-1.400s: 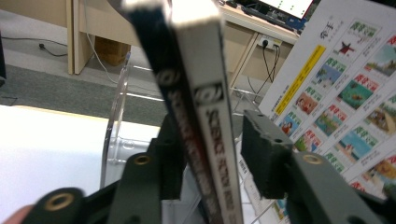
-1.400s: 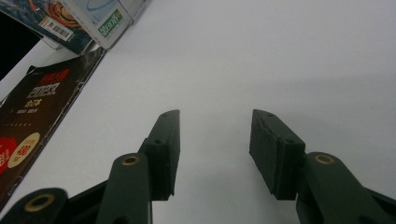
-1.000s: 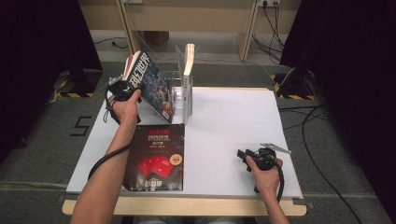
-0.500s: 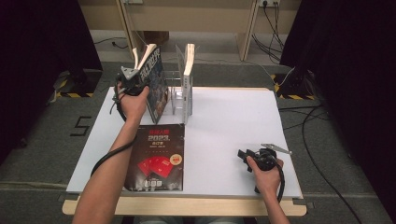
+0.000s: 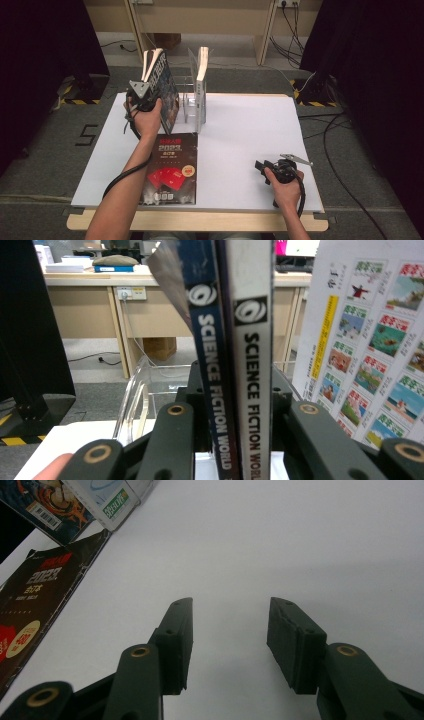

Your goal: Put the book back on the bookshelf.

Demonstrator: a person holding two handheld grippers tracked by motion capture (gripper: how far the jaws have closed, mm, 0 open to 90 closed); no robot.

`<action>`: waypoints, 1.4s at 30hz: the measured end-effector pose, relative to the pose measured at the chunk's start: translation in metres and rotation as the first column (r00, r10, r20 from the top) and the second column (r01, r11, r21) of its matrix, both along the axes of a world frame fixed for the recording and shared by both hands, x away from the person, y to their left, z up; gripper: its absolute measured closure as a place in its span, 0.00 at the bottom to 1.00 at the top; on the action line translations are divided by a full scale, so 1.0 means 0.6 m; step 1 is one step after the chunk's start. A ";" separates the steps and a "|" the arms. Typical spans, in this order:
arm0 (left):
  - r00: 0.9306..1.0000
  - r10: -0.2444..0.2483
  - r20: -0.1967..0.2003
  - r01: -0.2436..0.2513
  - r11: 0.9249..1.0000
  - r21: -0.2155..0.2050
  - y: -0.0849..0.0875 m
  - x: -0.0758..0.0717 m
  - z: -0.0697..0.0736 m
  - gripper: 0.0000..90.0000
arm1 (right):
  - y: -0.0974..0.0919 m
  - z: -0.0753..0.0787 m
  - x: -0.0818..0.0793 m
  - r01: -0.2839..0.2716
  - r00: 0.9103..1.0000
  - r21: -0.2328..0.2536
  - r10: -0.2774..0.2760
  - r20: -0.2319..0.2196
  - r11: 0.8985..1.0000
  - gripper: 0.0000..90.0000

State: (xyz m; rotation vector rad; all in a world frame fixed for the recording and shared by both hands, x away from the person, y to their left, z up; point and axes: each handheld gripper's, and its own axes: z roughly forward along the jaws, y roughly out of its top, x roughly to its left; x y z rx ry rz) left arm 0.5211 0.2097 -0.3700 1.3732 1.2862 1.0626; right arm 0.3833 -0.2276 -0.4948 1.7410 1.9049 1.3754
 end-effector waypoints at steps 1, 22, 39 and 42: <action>1.000 -0.001 -0.002 0.001 1.000 0.000 0.000 0.000 0.000 0.79 | 0.000 0.000 0.000 0.001 1.000 0.000 -0.001 -0.001 1.000 0.60; 0.995 -0.084 -0.047 0.078 0.991 -0.112 0.025 -0.022 0.004 0.42 | 0.004 0.002 -0.001 -0.003 1.000 -0.011 0.003 0.009 1.000 0.60; 0.979 -0.167 -0.116 0.140 0.966 -0.216 0.052 -0.089 -0.022 0.34 | 0.015 0.004 -0.001 -0.018 1.000 -0.013 0.019 0.008 1.000 0.60; 0.975 -0.176 -0.138 0.144 0.966 -0.217 0.060 -0.100 -0.034 0.35 | 0.018 0.006 0.000 -0.020 1.000 -0.016 0.020 0.012 1.000 0.60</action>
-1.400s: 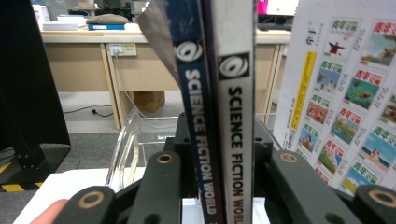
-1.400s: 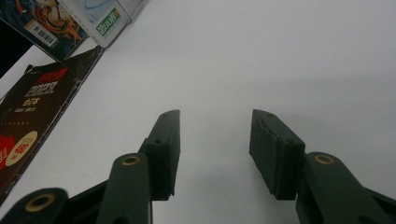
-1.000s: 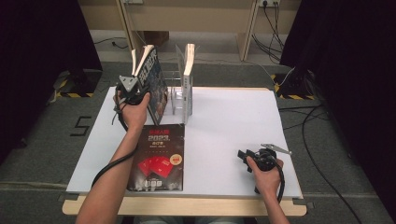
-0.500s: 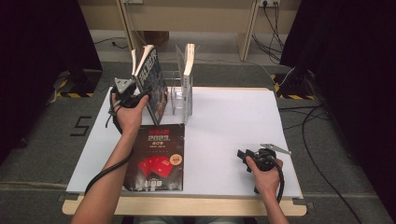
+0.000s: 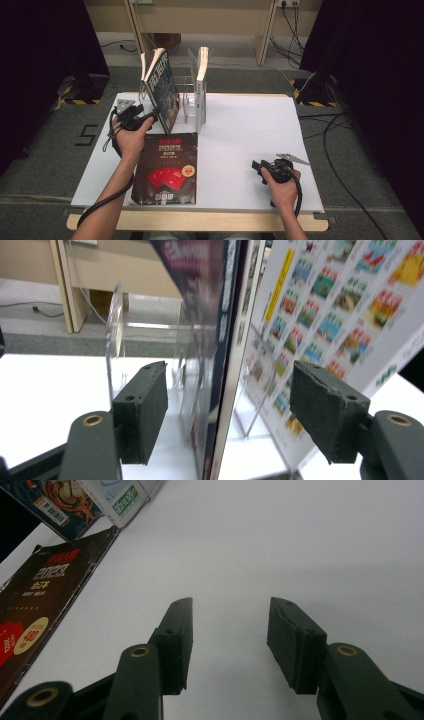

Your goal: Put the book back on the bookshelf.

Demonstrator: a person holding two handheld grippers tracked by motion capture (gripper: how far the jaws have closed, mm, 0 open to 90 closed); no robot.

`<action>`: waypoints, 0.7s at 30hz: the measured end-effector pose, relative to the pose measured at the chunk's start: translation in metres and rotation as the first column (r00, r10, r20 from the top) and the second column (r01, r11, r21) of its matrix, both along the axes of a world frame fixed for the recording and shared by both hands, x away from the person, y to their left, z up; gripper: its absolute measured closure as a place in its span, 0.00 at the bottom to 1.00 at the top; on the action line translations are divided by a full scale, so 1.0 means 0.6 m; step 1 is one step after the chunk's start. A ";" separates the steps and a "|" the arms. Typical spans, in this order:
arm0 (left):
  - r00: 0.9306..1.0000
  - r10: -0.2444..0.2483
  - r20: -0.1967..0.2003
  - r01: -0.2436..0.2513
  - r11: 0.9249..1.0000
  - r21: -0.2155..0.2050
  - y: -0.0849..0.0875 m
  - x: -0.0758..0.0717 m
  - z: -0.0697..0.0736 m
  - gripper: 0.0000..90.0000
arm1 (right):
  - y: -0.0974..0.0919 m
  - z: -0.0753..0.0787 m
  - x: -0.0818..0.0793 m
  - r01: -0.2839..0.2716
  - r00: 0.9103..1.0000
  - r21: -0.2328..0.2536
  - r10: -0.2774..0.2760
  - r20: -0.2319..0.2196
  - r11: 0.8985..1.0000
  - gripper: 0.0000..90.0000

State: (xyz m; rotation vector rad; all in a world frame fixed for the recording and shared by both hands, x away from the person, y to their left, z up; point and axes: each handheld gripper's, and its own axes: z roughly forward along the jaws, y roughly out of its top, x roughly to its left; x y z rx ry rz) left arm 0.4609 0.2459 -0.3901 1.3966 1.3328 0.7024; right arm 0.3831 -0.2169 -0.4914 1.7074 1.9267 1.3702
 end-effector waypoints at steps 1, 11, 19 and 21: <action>1.000 -0.004 -0.008 0.004 1.000 -0.005 0.003 -0.004 -0.004 0.35 | 0.001 0.001 0.000 0.000 1.000 0.001 0.000 -0.001 1.000 0.60; 0.989 -0.035 -0.142 0.035 0.999 -0.001 0.059 -0.055 -0.067 0.47 | 0.012 0.011 0.003 -0.020 1.000 -0.015 0.020 -0.009 1.000 0.61; 0.948 -0.028 -0.318 0.000 0.996 -0.086 0.106 -0.059 -0.138 0.71 | 0.036 0.019 0.014 -0.058 0.998 -0.064 0.056 -0.030 0.996 0.66; 0.943 -0.036 -0.331 0.001 0.994 -0.106 0.111 -0.057 -0.148 0.71 | 0.041 0.019 0.017 -0.070 0.997 -0.075 0.067 -0.038 0.995 0.68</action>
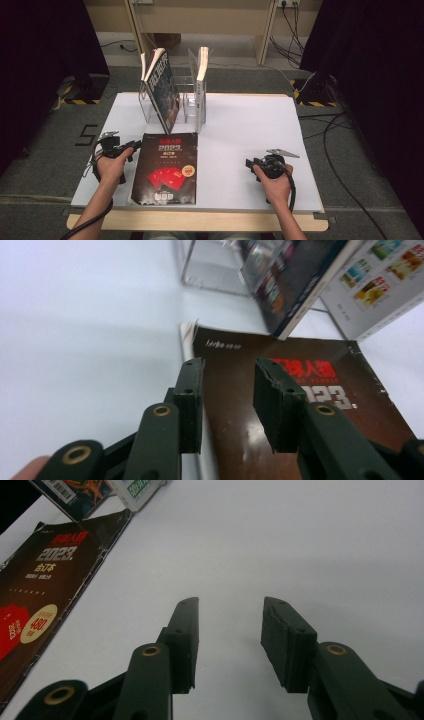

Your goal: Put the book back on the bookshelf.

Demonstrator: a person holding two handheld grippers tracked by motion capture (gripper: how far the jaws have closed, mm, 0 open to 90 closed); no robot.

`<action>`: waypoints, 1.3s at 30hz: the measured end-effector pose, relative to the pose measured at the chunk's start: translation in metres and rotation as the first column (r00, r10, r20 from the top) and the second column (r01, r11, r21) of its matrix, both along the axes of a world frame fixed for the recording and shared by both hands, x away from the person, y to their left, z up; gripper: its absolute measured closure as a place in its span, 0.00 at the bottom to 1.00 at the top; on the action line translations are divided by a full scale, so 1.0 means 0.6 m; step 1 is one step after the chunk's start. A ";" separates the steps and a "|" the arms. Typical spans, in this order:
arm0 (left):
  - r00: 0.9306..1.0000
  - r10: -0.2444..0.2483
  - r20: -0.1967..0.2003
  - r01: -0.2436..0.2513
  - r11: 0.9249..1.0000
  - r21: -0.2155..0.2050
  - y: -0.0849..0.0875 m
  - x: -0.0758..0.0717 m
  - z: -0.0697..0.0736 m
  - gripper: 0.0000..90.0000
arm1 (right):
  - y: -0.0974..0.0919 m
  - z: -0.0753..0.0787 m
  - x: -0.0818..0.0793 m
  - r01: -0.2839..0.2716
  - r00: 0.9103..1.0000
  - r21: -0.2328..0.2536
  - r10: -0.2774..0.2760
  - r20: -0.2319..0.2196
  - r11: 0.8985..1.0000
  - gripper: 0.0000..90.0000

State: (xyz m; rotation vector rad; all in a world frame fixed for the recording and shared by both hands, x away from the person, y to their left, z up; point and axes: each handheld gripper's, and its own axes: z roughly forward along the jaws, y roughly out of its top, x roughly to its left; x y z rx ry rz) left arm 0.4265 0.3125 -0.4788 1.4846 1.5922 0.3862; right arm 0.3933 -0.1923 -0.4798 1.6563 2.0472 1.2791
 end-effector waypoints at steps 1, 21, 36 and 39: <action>1.000 -0.002 -0.007 0.002 1.000 -0.010 0.001 0.001 -0.004 0.71 | 0.003 0.001 0.001 0.000 1.000 0.001 0.000 -0.015 1.000 0.69; 0.994 -0.064 -0.086 0.070 0.995 0.072 -0.005 0.006 -0.031 0.79 | 0.033 -0.002 0.015 -0.049 0.997 -0.025 0.048 -0.062 0.998 0.75; 0.994 -0.077 -0.074 0.085 0.990 0.113 -0.009 -0.002 -0.031 0.84 | 0.066 -0.001 0.017 -0.097 0.992 -0.020 0.095 -0.083 0.995 0.76; 0.994 -0.072 -0.080 0.080 0.991 0.109 -0.010 -0.001 -0.030 0.84 | 0.084 -0.002 0.019 -0.123 0.989 -0.026 0.120 -0.085 0.992 0.76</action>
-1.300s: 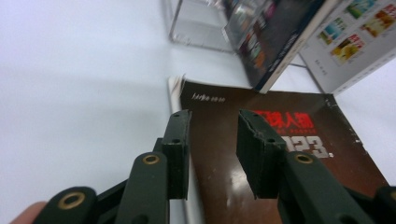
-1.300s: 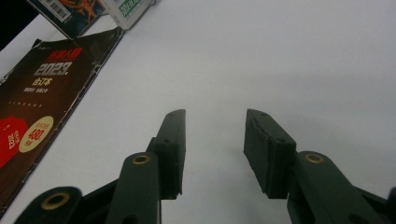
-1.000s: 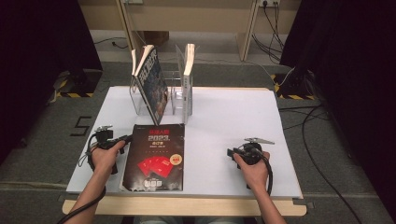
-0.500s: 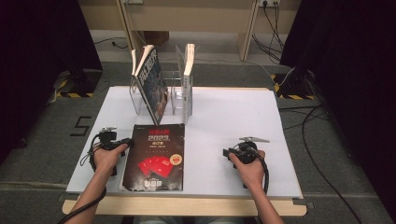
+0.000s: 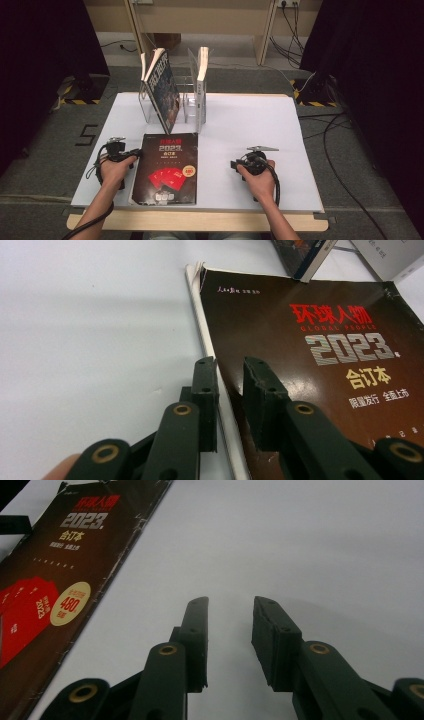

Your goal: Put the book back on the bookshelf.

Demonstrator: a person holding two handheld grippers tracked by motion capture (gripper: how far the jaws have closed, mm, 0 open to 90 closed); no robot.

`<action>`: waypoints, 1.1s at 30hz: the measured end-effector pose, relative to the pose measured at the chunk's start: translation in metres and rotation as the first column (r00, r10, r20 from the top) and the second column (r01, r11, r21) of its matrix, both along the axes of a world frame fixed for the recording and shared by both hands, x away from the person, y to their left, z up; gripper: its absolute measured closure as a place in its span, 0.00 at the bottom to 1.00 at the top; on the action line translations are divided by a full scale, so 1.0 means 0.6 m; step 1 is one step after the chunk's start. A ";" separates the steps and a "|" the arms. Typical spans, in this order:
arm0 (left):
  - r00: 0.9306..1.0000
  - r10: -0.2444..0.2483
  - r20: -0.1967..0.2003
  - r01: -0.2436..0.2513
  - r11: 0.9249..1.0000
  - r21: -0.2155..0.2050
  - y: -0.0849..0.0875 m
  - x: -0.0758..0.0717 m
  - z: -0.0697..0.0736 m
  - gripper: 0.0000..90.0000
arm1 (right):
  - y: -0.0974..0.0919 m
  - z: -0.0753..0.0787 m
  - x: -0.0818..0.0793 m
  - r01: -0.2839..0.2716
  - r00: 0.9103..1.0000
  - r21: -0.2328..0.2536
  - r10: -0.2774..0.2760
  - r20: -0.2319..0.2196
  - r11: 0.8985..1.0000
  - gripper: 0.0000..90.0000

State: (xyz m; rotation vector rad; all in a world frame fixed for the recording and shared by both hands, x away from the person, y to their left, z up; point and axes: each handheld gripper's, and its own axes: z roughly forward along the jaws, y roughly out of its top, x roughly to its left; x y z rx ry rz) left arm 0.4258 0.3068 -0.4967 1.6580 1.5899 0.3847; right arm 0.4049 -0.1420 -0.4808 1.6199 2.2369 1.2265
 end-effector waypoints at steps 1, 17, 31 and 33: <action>1.000 -0.001 -0.002 0.001 1.000 0.000 0.000 0.000 0.000 0.84 | 0.007 0.000 0.001 -0.007 1.000 0.000 0.007 -0.008 1.000 0.77; 1.000 0.003 -0.019 -0.004 0.998 -0.062 0.001 0.000 0.001 0.72 | 0.128 -0.001 0.053 -0.073 0.995 0.005 0.073 -0.063 0.997 0.82; 1.000 -0.002 -0.017 0.001 0.998 -0.055 -0.001 -0.001 0.001 0.70 | 0.170 -0.003 0.087 -0.067 0.995 -0.009 0.066 -0.071 0.998 0.81; 1.000 -0.002 -0.017 0.001 0.999 -0.055 -0.001 -0.001 0.001 0.70 | 0.175 -0.006 0.091 -0.062 0.995 -0.007 0.061 -0.074 0.998 0.81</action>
